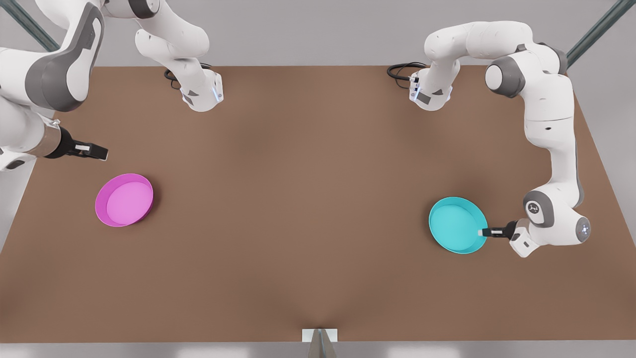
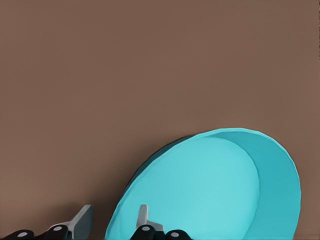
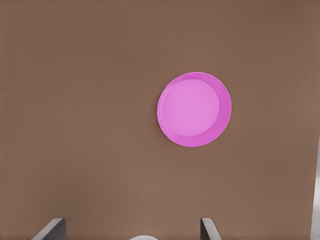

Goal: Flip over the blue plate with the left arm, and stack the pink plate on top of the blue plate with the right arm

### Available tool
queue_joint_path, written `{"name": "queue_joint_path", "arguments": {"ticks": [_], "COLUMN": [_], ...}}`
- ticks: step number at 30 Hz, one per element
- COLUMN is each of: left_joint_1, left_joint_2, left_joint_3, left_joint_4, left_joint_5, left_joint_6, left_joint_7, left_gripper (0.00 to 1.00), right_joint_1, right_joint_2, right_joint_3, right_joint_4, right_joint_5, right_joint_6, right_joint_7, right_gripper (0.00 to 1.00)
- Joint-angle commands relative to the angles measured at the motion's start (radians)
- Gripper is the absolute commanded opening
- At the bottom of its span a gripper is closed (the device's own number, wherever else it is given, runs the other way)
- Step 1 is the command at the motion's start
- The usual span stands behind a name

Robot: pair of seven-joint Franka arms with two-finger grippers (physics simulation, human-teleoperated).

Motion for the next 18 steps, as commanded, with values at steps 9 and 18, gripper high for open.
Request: {"name": "queue_joint_path", "arguments": {"ticks": [9,18], "left_joint_1": [-0.006,-0.031], "left_joint_2": [0.013,-0.042], "left_joint_3": [-0.002,-0.001], "left_joint_4": [0.000,0.000], "left_joint_5": [0.000,0.015], "left_joint_6": [0.000,-0.006], "left_joint_7": [0.087,0.050], "left_gripper": [0.45,0.21], "right_joint_1": [0.000,-0.008], "right_joint_2": [-0.001,0.004], "right_joint_3": [0.000,-0.002], "right_joint_4": [0.000,-0.003], "right_joint_5": [-0.001,-0.001], "right_joint_6": [0.006,0.008], "right_joint_7": [-0.006,-0.008], "right_gripper": [1.00,1.00]}}
